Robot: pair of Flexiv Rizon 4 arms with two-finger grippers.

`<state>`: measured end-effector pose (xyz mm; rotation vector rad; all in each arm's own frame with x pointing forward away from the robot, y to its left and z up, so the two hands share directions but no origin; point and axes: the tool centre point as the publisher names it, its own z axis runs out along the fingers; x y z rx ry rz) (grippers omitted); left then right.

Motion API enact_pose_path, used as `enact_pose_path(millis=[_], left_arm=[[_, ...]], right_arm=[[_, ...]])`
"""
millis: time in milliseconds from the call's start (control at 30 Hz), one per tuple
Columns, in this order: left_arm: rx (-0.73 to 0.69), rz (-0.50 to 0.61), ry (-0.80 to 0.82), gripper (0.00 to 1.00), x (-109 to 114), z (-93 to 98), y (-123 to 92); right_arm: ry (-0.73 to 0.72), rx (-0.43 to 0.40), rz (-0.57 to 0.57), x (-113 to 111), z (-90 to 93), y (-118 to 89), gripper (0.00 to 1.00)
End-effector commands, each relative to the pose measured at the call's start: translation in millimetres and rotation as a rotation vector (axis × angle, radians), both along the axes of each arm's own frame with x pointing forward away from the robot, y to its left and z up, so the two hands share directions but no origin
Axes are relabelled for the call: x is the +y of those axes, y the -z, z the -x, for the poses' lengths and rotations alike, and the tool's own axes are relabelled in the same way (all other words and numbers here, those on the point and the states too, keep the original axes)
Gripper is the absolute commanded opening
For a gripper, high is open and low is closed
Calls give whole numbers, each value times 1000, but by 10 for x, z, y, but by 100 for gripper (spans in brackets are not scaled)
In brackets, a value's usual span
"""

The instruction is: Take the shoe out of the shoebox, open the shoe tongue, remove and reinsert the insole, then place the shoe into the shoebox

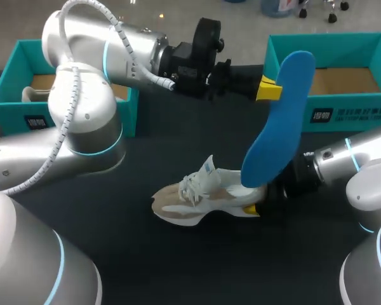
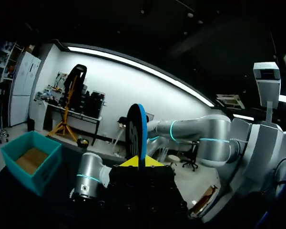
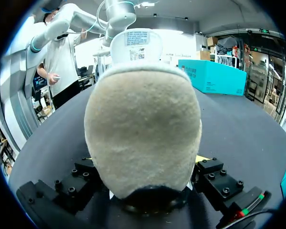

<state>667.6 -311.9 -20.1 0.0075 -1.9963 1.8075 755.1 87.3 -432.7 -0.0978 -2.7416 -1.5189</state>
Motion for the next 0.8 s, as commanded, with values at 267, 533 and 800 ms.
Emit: enact_pose_path(millis=[267,533,800], left_arm=[[286,25,77,0,25,207,-20],[443,24,126,0,52,500,-115],[467,63,121,0,142,624,-146]], right_arm=[[1,0,3,9,19,44,22],[1,0,3,9,19,44,21],[1,0,3,9,19,44,20]])
